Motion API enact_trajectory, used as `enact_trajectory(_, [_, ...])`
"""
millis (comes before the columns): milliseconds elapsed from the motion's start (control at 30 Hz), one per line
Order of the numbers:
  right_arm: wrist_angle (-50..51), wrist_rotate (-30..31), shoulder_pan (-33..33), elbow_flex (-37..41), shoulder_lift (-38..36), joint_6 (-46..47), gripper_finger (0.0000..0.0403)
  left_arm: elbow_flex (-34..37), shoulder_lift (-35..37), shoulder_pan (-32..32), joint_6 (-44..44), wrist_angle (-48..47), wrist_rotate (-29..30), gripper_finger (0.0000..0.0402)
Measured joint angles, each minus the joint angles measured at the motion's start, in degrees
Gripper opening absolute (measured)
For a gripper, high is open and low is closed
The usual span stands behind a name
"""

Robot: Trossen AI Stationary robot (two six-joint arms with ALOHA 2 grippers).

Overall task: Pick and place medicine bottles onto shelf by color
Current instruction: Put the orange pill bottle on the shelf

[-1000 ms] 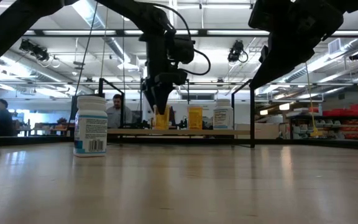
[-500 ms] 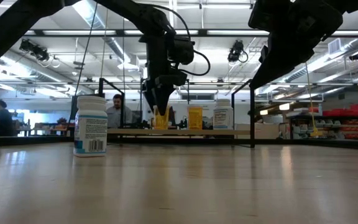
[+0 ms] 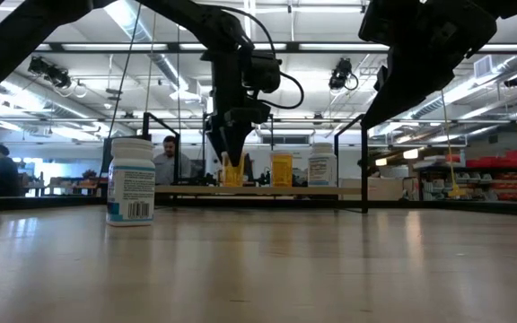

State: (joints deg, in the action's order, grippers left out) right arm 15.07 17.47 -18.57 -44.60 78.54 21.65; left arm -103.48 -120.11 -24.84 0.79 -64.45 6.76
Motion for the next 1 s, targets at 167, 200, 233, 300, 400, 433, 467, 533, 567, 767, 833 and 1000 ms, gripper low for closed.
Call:
enact_trajectory(167, [0.0, 0.0, 0.0, 0.0, 0.0, 0.0, 0.0045, 0.0, 0.0, 0.0, 0.0, -0.1, 0.0, 0.0291])
enact_trajectory(200, [0.0, 0.0, 0.0, 0.0, 0.0, 0.0, 0.0045, 0.0, 0.0, 0.0, 0.0, -0.1, 0.0, 0.0291])
enact_trajectory(233, [0.0, 0.0, 0.0, 0.0, 0.0, 0.0, 0.0045, 0.0, 0.0, 0.0, 0.0, -0.1, 0.0, 0.0291])
enact_trajectory(300, [0.0, 0.0, 0.0, 0.0, 0.0, 0.0, 0.0045, 0.0, 0.0, 0.0, 0.0, -0.1, 0.0, 0.0291])
enact_trajectory(400, [0.0, 0.0, 0.0, 0.0, 0.0, -0.1, 0.0045, 0.0, 0.0, 0.0, 0.1, -0.1, 0.0, 0.0293])
enact_trajectory(433, [0.0, 0.0, 0.0, 0.0, 0.0, -0.1, 0.0045, 0.0, 0.0, 0.0, 0.2, -0.1, 0.0, 0.0296])
enact_trajectory(467, [0.0, 0.0, 0.0, 0.0, 0.0, -0.1, 0.0045, 0.0, 0.0, 0.0, 0.4, -0.1, -0.2, 0.0301])
enact_trajectory(533, [0.0, 0.0, 0.0, 0.0, 0.0, -0.1, 0.0045, 0.0, 0.0, 0.0, 0.6, -0.1, -0.8, 0.0316])
enact_trajectory(567, [0.0, 0.0, 0.0, 0.0, 0.0, -0.1, 0.0045, 0.0, 0.0, 0.0, 1.0, -0.1, -1.0, 0.0325])
enact_trajectory(767, [0.0, 0.0, 0.0, 0.0, 0.0, -0.2, 0.0045, 0.0, 0.0, 0.1, 3.4, -0.2, -1.0, 0.0383])
enact_trajectory(833, [0.0, 0.0, 0.0, 0.0, 0.0, -0.2, 0.0045, 0.0, 0.0, 0.1, 4.5, 0.1, -0.8, 0.0395])
enact_trajectory(1000, [0.0, 0.0, 0.0, 0.0, 0.0, -0.2, 0.0045, 0.0, 0.1, 0.2, 5.6, 1.1, 0.9, 0.0392])
